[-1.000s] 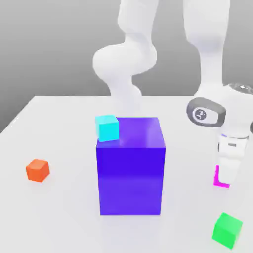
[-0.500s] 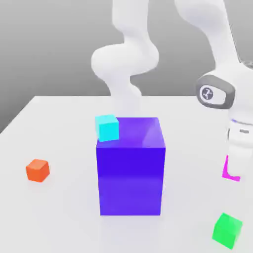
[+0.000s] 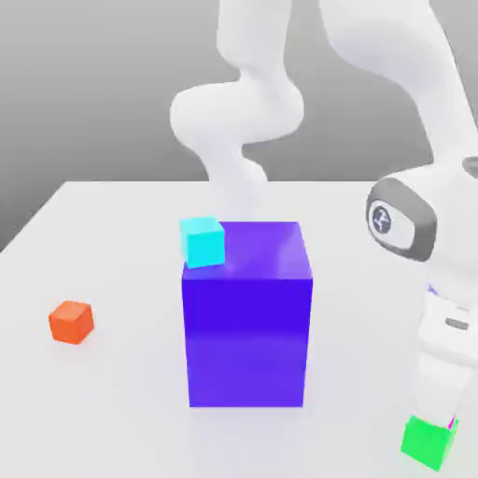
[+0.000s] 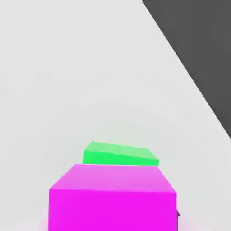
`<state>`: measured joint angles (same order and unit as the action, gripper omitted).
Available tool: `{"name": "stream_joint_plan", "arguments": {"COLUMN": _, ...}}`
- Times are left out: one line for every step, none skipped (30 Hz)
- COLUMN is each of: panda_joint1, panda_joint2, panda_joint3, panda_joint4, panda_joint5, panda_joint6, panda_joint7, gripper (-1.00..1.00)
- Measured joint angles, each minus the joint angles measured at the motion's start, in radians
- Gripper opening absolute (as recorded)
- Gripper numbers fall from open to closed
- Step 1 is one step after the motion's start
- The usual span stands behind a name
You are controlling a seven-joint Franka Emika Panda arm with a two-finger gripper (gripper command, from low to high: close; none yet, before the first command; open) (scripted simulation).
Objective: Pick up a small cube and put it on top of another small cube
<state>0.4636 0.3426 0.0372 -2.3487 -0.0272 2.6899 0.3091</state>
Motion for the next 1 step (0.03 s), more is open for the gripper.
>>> {"name": "stream_joint_plan", "arguments": {"panda_joint1": 0.000, "panda_joint2": 0.000, "panda_joint3": 0.000, "panda_joint4": 0.000, "panda_joint5": 0.000, "panda_joint6": 0.000, "panda_joint7": 0.000, "gripper": 1.00}}
